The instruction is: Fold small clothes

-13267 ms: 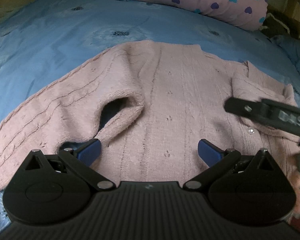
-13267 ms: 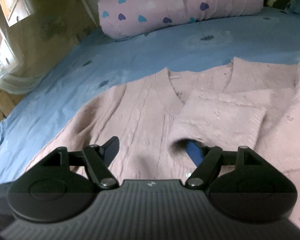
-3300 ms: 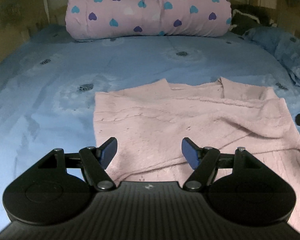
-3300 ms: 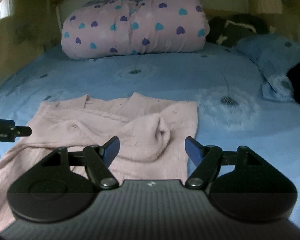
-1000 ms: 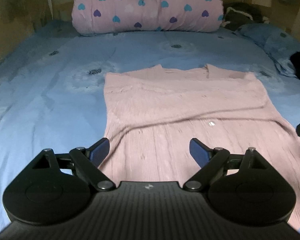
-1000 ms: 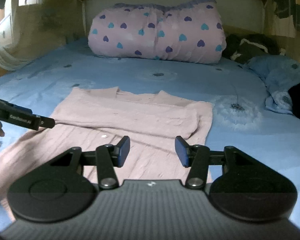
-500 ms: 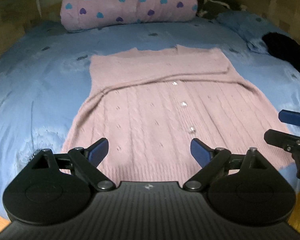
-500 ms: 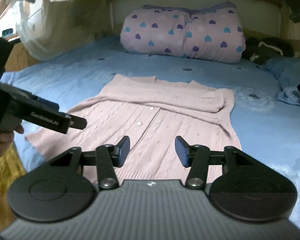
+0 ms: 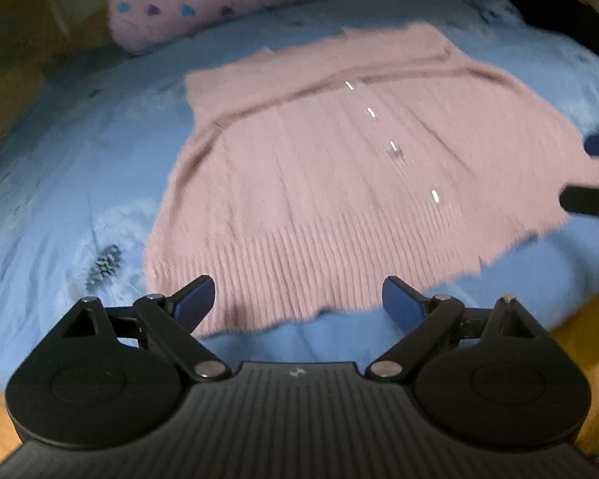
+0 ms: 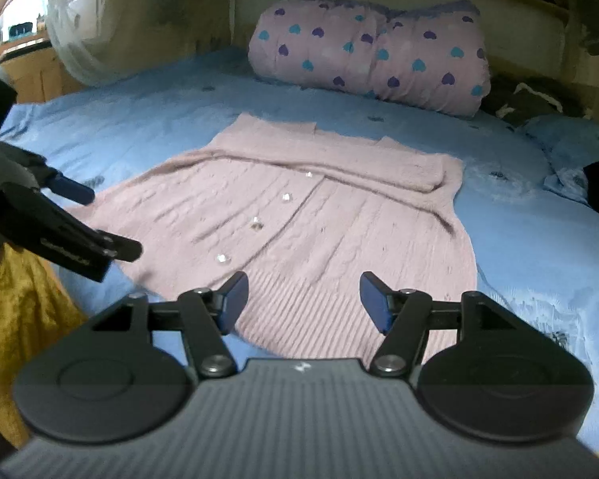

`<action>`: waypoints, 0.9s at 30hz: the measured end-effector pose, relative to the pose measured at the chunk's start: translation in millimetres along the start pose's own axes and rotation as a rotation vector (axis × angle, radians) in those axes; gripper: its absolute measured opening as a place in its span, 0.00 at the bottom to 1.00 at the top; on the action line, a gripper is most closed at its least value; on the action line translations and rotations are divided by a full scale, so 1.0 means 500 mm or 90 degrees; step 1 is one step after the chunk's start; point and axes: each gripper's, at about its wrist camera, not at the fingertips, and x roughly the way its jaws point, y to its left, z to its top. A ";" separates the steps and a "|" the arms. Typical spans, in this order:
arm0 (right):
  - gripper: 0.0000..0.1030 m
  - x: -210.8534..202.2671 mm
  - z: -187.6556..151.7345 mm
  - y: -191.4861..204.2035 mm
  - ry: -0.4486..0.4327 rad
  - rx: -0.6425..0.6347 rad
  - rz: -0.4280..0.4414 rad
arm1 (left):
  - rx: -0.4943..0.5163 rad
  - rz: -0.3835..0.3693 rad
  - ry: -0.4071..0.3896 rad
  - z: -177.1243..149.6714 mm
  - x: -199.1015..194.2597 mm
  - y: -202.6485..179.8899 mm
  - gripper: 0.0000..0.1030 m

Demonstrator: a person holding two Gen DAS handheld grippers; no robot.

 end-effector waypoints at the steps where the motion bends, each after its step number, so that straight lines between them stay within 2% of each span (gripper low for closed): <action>1: 0.62 0.000 -0.005 0.003 0.007 -0.007 -0.001 | 0.008 -0.011 0.006 -0.007 0.002 -0.001 0.91; 3: 0.62 0.002 -0.015 0.007 0.021 -0.017 0.001 | 0.024 -0.015 0.014 -0.012 0.006 -0.005 0.91; 7: 0.62 0.014 -0.028 0.012 0.054 -0.022 0.017 | 0.068 0.004 0.007 -0.013 0.022 -0.019 0.91; 12: 0.62 0.038 -0.043 0.031 0.102 -0.065 0.001 | 0.105 0.034 -0.017 -0.011 0.041 -0.041 0.96; 15: 0.63 0.044 -0.047 0.034 0.097 -0.062 -0.002 | 0.100 0.046 -0.029 -0.009 0.051 -0.040 1.00; 18: 0.69 0.051 -0.047 0.036 0.082 -0.070 -0.022 | 0.062 0.043 -0.036 -0.006 0.063 -0.031 1.00; 23: 0.69 0.069 -0.048 0.026 0.059 -0.056 -0.040 | 0.025 0.051 -0.051 0.006 0.085 -0.026 1.00; 27: 0.69 0.080 -0.054 0.017 0.038 -0.036 -0.060 | 0.021 0.072 -0.073 0.011 0.103 -0.024 1.00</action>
